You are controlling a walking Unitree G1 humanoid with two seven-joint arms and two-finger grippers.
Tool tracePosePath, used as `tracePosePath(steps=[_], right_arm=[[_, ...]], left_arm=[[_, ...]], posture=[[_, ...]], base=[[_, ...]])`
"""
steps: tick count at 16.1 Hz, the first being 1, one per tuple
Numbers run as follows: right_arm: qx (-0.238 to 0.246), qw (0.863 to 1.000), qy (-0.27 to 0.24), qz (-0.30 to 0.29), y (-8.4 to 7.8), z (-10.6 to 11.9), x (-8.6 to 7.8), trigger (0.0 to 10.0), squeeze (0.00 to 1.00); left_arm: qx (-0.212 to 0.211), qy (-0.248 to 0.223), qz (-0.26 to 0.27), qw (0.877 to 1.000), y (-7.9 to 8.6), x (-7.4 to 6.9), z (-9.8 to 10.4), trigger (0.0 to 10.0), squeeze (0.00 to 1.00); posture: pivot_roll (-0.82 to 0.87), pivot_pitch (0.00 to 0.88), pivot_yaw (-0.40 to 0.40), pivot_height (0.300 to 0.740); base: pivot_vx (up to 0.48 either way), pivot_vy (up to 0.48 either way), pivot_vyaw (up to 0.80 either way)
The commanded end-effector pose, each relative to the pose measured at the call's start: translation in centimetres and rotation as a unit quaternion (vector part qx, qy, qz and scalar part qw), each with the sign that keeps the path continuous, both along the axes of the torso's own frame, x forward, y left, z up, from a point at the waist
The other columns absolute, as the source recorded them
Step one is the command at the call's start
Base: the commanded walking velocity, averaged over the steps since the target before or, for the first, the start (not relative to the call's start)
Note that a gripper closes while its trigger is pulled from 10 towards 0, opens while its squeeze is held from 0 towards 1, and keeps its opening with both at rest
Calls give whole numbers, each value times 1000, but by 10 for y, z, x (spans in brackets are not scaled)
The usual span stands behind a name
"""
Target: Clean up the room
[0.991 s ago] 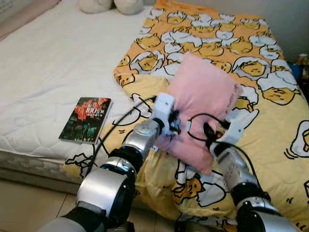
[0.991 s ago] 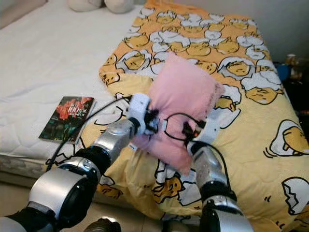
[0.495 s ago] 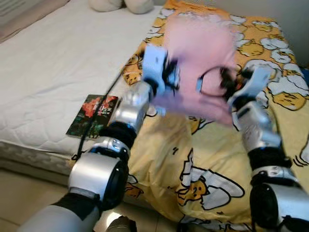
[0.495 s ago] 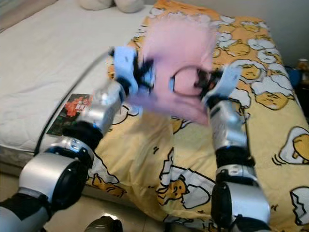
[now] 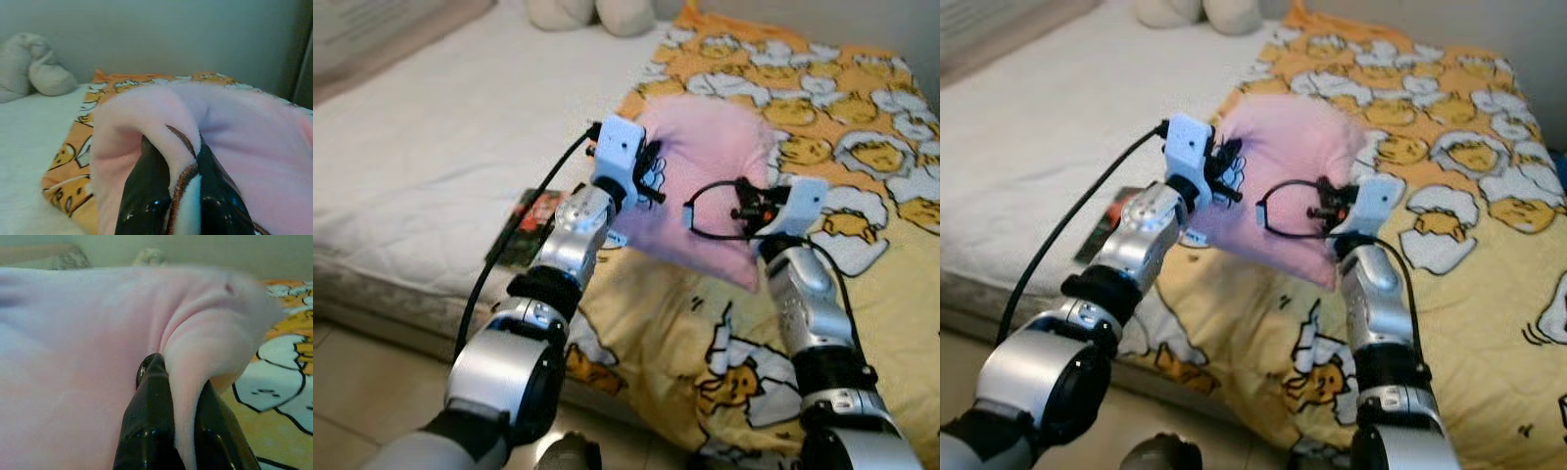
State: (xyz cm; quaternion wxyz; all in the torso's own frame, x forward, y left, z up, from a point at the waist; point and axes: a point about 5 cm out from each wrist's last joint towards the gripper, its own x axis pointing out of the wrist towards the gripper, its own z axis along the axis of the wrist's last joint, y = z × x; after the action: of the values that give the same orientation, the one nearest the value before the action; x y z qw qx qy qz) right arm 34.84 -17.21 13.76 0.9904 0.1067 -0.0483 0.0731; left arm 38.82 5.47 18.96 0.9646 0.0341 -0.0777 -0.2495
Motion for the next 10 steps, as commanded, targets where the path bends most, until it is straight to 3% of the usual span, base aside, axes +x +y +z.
tracePosePath(steps=[1,6,10], right_arm=[[-9,1000,0,-26,-13,2,-3,10000,0],[-16,1000,-9,-22,-8,5,-7,10000,0],[-21,999,-16,-31,-13,11,-6,10000,0]], left_arm=[[-35,-29,18,999,5,2,16,10000,0],[-64,-25,21,997,-1,-2,13,10000,0],[-69,-28,16,997,-3,-4,14,10000,0]], posture=[[-6,0,33,740],[-9,0,34,740],[-14,0,29,740]], base=[[0,480,0],[0,480,0],[0,480,122]])
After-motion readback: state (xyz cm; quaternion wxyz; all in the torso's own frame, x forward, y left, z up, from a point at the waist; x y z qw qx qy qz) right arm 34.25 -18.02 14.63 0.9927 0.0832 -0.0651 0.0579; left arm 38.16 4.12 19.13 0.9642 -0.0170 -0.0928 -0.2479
